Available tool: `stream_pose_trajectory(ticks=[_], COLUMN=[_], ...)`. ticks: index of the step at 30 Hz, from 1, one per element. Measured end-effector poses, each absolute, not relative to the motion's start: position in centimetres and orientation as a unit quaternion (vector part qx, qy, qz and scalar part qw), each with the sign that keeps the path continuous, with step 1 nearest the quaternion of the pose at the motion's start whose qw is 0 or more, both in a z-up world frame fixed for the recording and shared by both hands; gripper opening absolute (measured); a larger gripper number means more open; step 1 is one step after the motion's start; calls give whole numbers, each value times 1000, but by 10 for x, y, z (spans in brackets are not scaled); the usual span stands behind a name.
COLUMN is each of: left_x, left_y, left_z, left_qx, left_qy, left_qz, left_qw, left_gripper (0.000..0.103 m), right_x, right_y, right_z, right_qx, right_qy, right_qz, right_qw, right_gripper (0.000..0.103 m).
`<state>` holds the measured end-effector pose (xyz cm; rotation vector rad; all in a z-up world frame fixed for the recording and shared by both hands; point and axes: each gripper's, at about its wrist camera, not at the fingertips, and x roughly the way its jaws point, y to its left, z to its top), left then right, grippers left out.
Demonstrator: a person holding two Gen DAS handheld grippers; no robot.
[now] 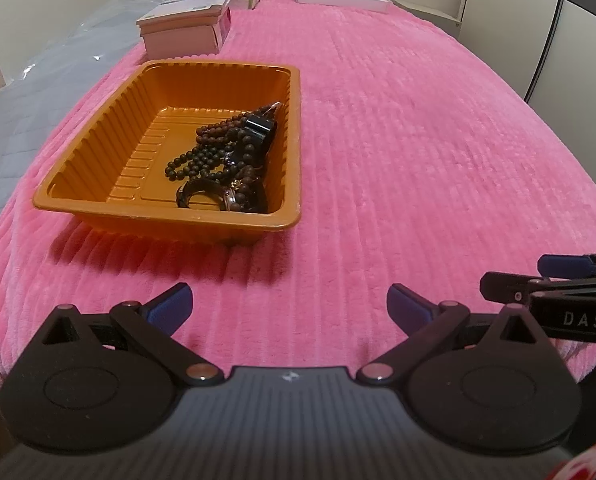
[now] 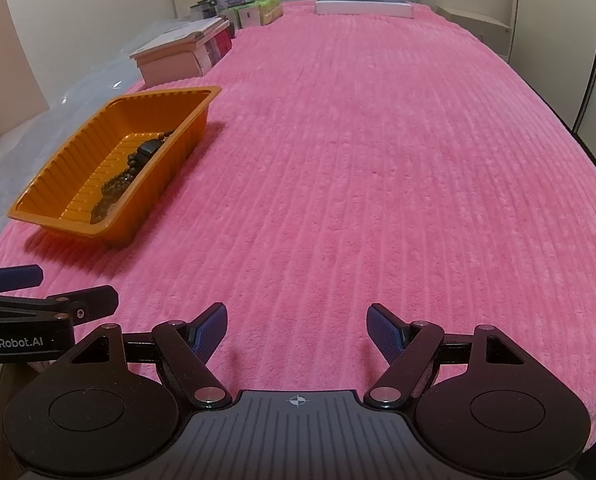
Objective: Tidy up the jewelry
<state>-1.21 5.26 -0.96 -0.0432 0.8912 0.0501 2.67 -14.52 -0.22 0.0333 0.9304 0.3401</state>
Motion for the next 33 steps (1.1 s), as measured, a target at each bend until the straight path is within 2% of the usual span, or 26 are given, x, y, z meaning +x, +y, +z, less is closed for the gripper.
stream_pose_trajectory(ticks=[33], left_x=[-11], left_y=[54], left_z=[-10], left_qx=[-21], left_qy=[433], left_qz=[25], left_qw=[901], left_gripper=[103], right_x=[27], right_y=[-144], right_z=[-3], right_qx=[15], right_qy=[447], right_qz=[163], right_qw=[879], right_gripper=[76])
